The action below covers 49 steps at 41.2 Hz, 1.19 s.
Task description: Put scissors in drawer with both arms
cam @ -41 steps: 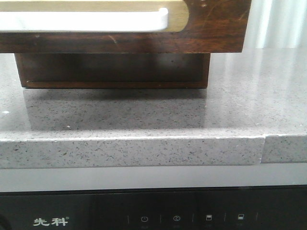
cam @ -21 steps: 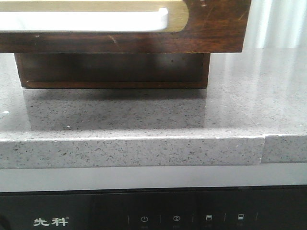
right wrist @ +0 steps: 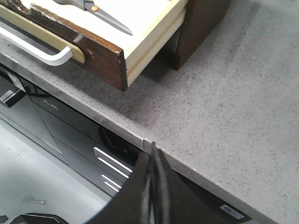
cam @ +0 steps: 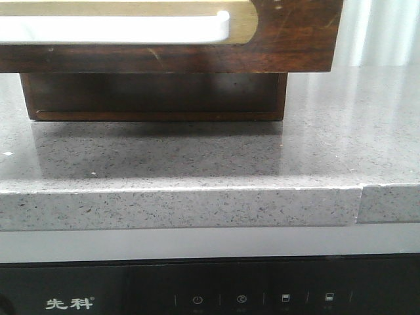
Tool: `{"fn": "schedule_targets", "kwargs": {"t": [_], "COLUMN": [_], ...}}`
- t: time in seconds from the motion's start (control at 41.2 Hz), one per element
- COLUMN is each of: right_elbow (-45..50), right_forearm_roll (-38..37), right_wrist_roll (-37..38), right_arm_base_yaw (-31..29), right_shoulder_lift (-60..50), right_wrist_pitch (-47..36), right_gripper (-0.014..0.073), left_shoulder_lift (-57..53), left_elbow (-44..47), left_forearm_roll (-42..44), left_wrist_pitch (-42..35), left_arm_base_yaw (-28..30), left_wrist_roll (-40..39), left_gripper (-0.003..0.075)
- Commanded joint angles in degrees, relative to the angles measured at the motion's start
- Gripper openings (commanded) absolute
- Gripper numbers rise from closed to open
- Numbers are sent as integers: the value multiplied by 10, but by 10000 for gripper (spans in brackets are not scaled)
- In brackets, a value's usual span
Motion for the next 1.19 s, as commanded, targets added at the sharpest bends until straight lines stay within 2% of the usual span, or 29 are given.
{"fn": "schedule_targets", "kwargs": {"t": [0.0,0.073,0.146,0.364,0.534,0.703,0.897,1.164], "right_elbow": [-12,-1,29,237,407,540,624,622], "right_forearm_roll": [-9,-9,-13,-19,-19,-19,5,15], "right_wrist_roll": [-1,-1,-2,-2,-2,-2,-1,-1], "right_arm_base_yaw": [-3,-4,-33,-216,-303,-308,-302,-302], "right_shoulder_lift": [4,-4,-24,-154,-251,-301,-319,-320], "right_wrist_pitch": [-37,-46,-68,-288,-454,-593,-683,-682], "right_gripper": [-67,-67,-67,-67,-67,-67,-67,-67], "left_shoulder_lift": [-12,-11,-11,-11,-11,-11,-11,-11], "left_elbow": [15,15,15,15,15,15,15,15], "left_forearm_roll": [-4,-4,-4,-4,-4,-4,-4,-4], "left_wrist_pitch": [-50,-50,-50,-50,-50,-50,-50,-50], "left_arm_base_yaw": [-5,-5,-5,-4,-4,-4,-4,-4], "left_wrist_roll": [-5,-5,-5,-5,-5,-5,-5,-5], "left_gripper": [-20,-20,-20,-20,-20,-20,-20,-20]}}
